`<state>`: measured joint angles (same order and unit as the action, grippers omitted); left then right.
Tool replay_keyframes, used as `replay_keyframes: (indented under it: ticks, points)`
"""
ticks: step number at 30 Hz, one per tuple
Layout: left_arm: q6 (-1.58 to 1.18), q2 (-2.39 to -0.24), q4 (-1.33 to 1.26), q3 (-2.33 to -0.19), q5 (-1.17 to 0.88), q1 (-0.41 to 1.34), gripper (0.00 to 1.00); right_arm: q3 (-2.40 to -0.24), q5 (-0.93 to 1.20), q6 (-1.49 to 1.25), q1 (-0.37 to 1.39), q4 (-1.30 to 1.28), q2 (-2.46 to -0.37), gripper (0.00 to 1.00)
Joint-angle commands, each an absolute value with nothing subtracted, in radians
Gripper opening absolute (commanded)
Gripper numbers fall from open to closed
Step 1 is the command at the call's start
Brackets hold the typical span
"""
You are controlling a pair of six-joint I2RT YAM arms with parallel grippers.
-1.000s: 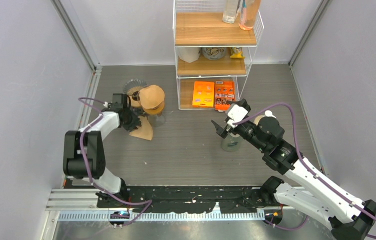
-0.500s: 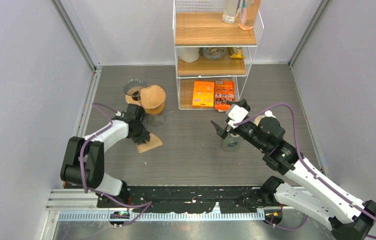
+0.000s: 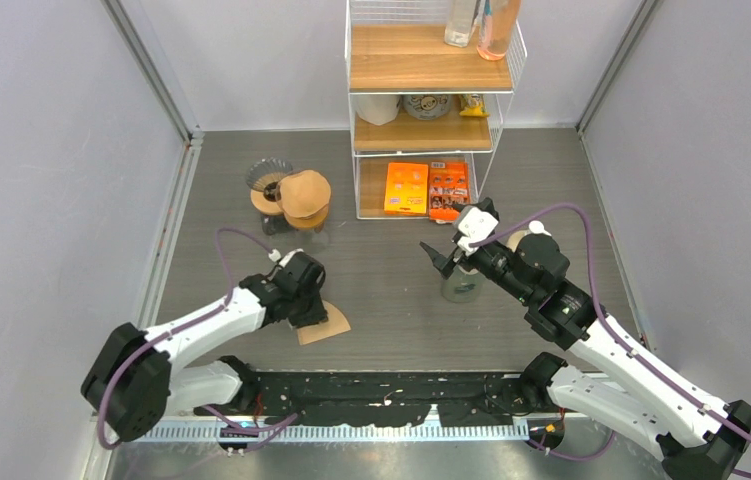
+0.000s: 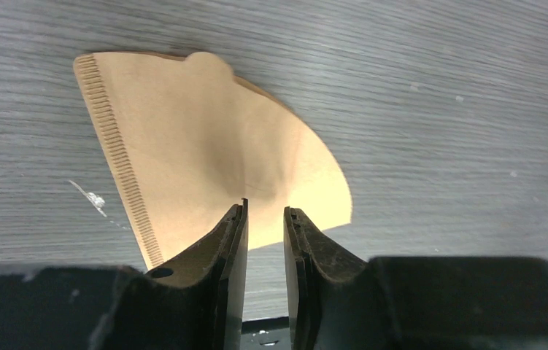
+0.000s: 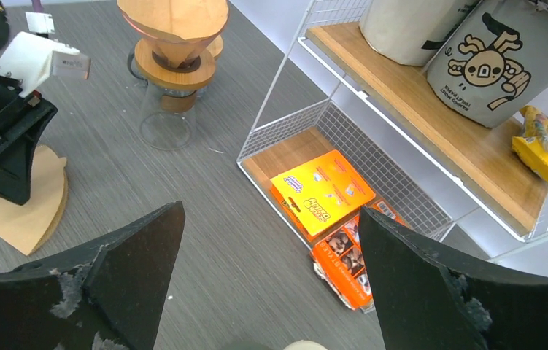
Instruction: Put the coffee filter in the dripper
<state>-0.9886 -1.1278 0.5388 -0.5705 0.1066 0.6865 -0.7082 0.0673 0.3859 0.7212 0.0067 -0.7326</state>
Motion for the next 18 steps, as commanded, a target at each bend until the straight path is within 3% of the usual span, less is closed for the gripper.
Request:
replay_keyframes:
  ticks: [1, 5, 10, 18]
  points:
    - [-0.988, -0.981, 0.591, -0.633, 0.257, 0.713, 0.33, -0.779, 0.035, 0.270, 0.728, 0.021, -0.734, 0.95]
    - [-0.985, -0.819, 0.698, -0.612, 0.339, 0.713, 0.41, -0.874, -0.040, 0.130, 0.739, -0.102, -0.792, 0.96]
    - [-1.073, -0.653, 0.807, -0.484, 0.355, 0.713, 0.41, -1.014, -0.232, 0.014, 0.842, -0.265, -0.970, 0.97]
    - [-1.148, -0.537, 0.601, -0.274, 0.249, 0.713, 0.24, -1.026, -0.046, -0.213, 0.918, -0.136, -1.257, 1.00]
